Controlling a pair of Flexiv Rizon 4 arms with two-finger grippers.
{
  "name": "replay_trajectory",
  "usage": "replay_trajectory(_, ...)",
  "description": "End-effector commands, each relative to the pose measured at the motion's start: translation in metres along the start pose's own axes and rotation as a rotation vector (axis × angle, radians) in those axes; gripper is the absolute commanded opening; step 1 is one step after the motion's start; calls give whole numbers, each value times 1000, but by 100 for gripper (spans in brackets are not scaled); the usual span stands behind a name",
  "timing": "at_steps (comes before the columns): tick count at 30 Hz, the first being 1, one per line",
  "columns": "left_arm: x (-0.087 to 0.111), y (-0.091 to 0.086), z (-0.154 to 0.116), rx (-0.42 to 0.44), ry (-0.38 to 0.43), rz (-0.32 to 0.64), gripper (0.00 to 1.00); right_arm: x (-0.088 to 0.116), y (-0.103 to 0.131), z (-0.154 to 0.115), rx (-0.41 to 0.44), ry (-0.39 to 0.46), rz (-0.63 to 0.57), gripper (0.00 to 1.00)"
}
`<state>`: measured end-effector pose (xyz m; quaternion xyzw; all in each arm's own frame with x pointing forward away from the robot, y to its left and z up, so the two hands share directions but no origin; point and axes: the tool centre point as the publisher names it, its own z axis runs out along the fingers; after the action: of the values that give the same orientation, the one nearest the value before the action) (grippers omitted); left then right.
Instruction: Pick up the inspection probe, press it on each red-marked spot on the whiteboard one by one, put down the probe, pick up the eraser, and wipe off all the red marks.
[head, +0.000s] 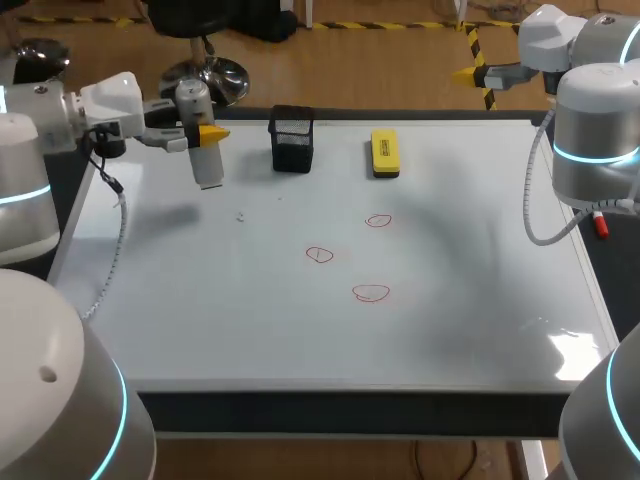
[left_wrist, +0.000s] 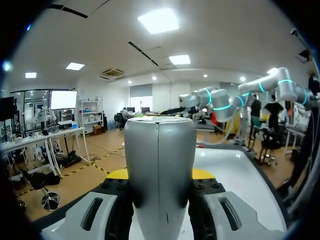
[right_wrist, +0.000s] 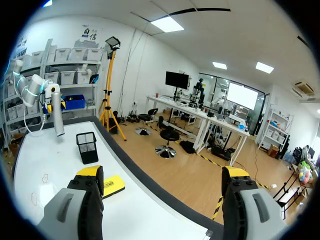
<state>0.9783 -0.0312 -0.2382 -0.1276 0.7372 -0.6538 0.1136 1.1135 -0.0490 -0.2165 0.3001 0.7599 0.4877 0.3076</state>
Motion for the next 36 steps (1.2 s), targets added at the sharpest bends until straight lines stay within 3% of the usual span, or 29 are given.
replay_trajectory(1, -2, 2, 3, 5, 9, -2, 0, 0, 0, 0, 2, 1, 0, 100)
replay_trajectory(13, 3, 1, 9, 1, 29, 20, 0, 0, 0, 0, 2, 1, 0, 100)
replay_trajectory(25, -7, 26, 9, 6, 25, 16, 0, 0, 0, 0, 2, 1, 0, 100)
replay_trajectory(36, -12, 30, 11, 6, 19, 25, 0, 0, 0, 0, 2, 1, 0, 100)
